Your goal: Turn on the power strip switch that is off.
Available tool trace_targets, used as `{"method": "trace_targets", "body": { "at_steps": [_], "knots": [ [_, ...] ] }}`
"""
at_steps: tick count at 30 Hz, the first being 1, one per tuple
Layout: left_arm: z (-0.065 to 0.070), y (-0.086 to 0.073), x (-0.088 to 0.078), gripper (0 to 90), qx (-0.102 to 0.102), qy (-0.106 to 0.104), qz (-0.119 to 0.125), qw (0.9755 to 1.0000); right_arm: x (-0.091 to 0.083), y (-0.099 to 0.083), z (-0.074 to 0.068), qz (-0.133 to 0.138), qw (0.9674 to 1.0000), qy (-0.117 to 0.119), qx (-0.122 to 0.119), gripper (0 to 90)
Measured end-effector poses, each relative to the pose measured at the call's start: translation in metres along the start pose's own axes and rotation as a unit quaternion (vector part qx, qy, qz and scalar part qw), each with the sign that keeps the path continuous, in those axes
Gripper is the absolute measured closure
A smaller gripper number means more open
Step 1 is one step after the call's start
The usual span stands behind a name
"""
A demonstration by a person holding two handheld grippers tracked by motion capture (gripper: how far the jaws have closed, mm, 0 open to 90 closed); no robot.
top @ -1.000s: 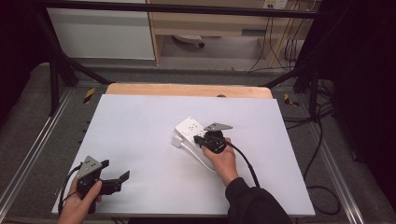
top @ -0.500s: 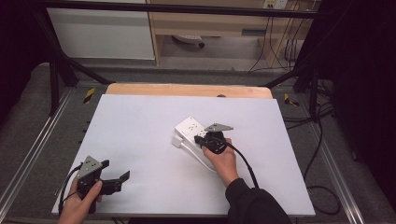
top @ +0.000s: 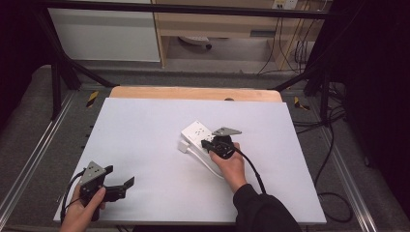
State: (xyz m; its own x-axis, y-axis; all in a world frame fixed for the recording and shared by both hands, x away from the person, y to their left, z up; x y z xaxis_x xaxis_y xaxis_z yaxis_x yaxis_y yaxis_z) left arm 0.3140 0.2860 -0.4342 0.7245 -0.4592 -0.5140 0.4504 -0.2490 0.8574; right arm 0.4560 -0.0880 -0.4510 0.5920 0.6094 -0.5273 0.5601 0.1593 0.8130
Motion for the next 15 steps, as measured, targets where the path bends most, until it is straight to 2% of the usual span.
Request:
{"method": "trace_targets", "body": {
  "at_steps": [15],
  "knots": [
    [0.0004, 0.0001, -0.0001, 6.5, 0.000, 0.000, 0.000, 1.0000, 0.0007, -0.0006, -0.0014, 0.001, 1.0000, -0.005, -0.006, 90.0]
  ]
}}
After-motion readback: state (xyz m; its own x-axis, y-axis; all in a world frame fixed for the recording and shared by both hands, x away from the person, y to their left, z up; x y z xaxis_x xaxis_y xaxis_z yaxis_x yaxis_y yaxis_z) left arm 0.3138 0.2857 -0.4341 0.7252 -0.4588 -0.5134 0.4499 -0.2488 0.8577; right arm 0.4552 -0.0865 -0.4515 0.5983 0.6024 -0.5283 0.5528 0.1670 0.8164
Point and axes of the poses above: each handheld gripper's, and its own axes: x roughly forward along the jaws, y roughly out of its top, z roughly to its right, the point moved 1 cm from there along x, roughly forward along the jaws, and after that the axes turned 5 degrees about x, right-handed, at the moved point
